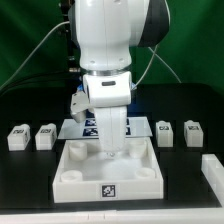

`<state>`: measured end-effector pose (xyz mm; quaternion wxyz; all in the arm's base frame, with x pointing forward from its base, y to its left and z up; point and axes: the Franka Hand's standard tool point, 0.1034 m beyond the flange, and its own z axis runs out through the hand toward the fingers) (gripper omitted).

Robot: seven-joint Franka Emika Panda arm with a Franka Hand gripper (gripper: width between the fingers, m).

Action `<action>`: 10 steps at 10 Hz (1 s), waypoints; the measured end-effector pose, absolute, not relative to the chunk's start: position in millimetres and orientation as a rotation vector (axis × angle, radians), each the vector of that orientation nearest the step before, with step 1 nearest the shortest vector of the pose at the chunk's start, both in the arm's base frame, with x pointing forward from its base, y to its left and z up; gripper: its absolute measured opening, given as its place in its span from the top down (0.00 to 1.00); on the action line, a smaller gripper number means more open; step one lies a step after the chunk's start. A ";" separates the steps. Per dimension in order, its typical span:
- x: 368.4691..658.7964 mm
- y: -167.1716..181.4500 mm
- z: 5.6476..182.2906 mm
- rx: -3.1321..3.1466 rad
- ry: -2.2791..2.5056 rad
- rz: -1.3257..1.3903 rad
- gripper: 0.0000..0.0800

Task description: Assemble one leg

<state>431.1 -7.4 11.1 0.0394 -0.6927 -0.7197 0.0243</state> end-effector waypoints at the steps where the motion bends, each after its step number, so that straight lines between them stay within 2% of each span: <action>1: 430.8 -7.9 10.8 -2.125 -2.204 0.075 0.52; 2: 430.7 -7.9 10.6 -2.126 -2.203 0.075 0.69; 3: 430.6 -8.1 10.6 -2.126 -2.202 0.076 0.69; 4: 431.5 -8.4 10.9 -2.130 -2.201 0.072 0.90; 10: 433.2 -8.6 11.6 -2.135 -2.205 0.064 0.92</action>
Offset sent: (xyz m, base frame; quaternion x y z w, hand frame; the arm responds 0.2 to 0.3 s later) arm 0.0000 0.0000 0.0000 0.0000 0.0000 0.0000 1.0000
